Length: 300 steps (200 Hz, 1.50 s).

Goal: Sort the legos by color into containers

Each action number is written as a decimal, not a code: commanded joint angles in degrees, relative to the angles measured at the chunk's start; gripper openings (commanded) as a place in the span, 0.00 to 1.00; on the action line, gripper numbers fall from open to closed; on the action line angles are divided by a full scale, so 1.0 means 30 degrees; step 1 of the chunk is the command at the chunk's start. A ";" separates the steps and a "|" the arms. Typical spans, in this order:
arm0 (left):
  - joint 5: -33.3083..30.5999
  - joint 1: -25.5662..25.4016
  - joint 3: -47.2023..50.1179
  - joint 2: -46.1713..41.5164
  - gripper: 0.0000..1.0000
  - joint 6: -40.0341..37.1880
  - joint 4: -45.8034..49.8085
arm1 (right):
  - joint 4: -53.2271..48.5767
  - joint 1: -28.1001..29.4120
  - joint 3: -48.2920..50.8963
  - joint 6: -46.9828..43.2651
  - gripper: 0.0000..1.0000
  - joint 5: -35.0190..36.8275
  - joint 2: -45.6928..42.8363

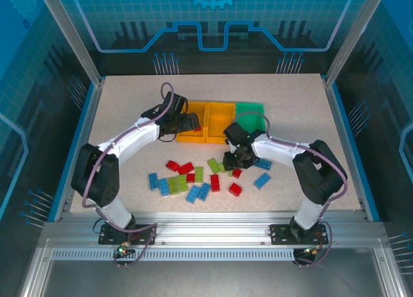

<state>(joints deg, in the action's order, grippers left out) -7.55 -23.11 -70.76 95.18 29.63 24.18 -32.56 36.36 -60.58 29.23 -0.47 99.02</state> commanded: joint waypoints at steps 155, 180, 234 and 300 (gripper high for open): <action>-0.2066 -0.0118 0.4885 -0.4447 0.86 0.0804 0.1402 | -0.2410 -0.1695 -0.9079 -0.1014 0.16 0.0001 0.1850; -0.2077 -0.0114 0.5619 -0.4809 0.85 0.1335 0.2245 | -0.2501 -0.2415 -1.1540 -0.1045 0.16 -0.0337 0.4315; -0.0851 -0.0140 0.6792 -0.5055 0.85 0.2730 0.3577 | -0.3323 -0.2994 -1.4994 -0.1204 0.16 -0.0310 0.7788; 0.1856 -0.0132 0.7008 -0.4583 0.85 0.5112 0.4275 | -0.4499 -0.3067 -1.6547 -0.1281 0.26 -0.0034 0.9356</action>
<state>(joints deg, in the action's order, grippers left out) -7.53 -23.11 -49.71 80.93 39.16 34.68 -43.07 27.68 -108.51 25.67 -0.47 125.84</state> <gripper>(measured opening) 0.848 0.219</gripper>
